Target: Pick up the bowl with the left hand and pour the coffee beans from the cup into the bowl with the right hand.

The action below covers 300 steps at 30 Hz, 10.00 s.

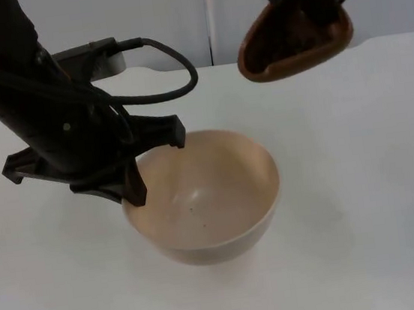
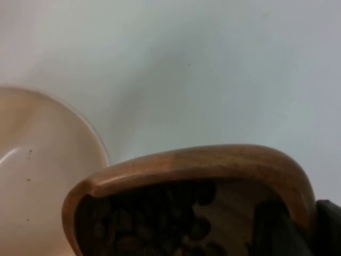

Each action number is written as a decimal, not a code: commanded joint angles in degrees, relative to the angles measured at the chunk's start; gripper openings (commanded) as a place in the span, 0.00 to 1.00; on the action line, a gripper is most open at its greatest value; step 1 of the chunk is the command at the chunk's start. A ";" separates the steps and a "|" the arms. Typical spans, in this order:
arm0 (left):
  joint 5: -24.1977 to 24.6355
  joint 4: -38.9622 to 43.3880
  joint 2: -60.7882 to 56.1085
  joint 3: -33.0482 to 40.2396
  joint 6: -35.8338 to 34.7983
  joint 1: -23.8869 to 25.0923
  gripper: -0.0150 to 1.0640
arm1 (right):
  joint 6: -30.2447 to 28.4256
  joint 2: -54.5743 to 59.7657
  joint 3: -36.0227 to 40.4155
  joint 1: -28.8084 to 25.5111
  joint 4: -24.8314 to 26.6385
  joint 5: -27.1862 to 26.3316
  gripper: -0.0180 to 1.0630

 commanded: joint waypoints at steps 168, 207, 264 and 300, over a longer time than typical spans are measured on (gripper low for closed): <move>-1.47 -0.17 -0.72 -0.43 -0.51 3.46 0.01 | -19.83 2.89 0.03 -13.55 24.79 -7.84 0.02; -11.48 -1.32 15.41 -5.14 -0.51 13.02 0.01 | -5.22 23.06 11.48 -17.06 26.13 -31.78 0.02; -10.49 -1.32 6.44 -5.14 -0.12 13.02 0.72 | -6.23 21.56 11.62 -17.06 26.12 -30.23 0.68; -1.48 0.19 -36.16 -5.04 8.75 13.02 0.72 | -13.60 -19.85 12.47 -16.96 25.81 -17.93 0.68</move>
